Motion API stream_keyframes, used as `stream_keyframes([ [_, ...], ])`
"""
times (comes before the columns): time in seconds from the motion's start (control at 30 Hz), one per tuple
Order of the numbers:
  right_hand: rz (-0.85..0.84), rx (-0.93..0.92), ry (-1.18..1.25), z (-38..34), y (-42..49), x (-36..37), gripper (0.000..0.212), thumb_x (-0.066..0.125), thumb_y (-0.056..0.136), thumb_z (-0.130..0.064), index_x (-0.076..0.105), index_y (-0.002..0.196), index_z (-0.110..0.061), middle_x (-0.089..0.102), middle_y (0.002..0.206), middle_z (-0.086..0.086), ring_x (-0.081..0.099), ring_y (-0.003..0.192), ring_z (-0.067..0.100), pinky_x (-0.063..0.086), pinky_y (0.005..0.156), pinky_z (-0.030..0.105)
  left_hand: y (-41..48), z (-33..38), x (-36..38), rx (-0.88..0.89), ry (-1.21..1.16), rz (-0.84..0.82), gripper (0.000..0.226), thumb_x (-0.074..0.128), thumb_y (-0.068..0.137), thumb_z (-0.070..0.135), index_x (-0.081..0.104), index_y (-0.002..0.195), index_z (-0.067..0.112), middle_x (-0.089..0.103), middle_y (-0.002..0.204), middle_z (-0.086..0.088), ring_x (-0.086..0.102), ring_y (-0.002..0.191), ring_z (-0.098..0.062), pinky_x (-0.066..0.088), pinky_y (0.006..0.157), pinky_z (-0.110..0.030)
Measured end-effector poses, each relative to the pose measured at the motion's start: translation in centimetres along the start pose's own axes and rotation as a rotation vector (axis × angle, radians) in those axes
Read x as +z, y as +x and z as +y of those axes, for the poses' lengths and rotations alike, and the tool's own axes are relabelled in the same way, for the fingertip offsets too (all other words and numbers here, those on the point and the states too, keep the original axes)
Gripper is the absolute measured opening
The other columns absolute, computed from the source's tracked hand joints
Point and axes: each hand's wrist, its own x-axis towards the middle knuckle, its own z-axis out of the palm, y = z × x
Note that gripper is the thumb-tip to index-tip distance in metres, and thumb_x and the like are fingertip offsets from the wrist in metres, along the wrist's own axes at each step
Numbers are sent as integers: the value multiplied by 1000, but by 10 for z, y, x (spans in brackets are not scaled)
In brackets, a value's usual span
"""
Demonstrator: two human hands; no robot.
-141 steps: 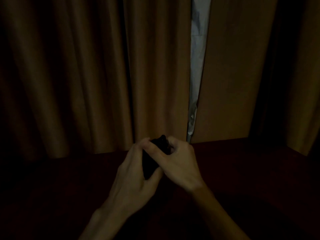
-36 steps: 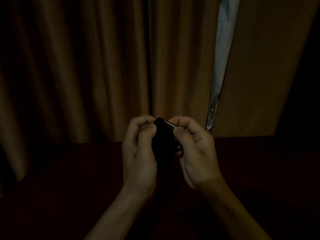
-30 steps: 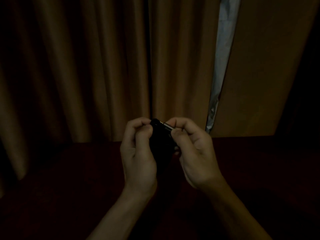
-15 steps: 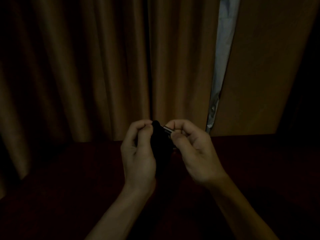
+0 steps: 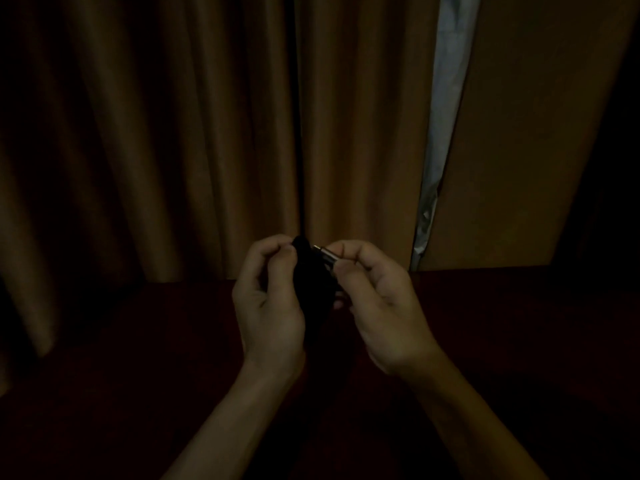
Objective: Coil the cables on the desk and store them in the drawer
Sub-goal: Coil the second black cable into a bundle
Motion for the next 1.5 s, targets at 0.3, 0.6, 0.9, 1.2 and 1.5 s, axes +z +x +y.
stream_keyframes([
  [0.3, -58, -17, -21, -2, 2, -9, 23, 47, 99, -20, 68, 94, -25, 62, 81, -8, 56, 72, 4, 46, 63, 20, 0, -1, -1, 35, -12, -102, 21, 53, 92, 29, 69, 80, 35, 67, 77, 11, 63, 72, -5, 49, 59, -20],
  [0.6, -89, -45, -189, -8, 0, -12, 20, 44, 106, -14, 63, 101, -13, 61, 82, -6, 57, 71, 9, 50, 62, 22, -4, -3, 0, 91, 55, -27, 28, 55, 100, 18, 66, 81, 35, 68, 77, 15, 64, 72, -1, 49, 59, -19],
  [0.9, -89, 3, -192, -10, 0, -15, 19, 46, 107, -9, 64, 100, -11, 63, 84, 1, 60, 71, 10, 52, 61, 22, 3, -4, -6, 59, 66, -166, 35, 55, 101, 10, 68, 81, 36, 68, 76, 13, 64, 69, -2, 49, 58, -20],
  [1.2, -96, -2, -180, -4, 4, -35, 13, 58, 98, -19, 71, 101, -17, 63, 81, 4, 54, 69, 16, 46, 55, 26, 4, -2, -10, 116, 138, -435, 20, 52, 101, 16, 71, 103, 15, 74, 94, 1, 69, 83, -6, 52, 69, -16],
  [1.5, -70, -25, -109, -3, 2, -34, 11, 59, 93, -16, 70, 96, -17, 67, 81, -6, 56, 68, 9, 44, 52, 21, 11, -7, -21, 164, 357, -560, 31, 44, 103, 34, 68, 122, 26, 73, 106, 12, 70, 100, -9, 55, 81, -24],
])
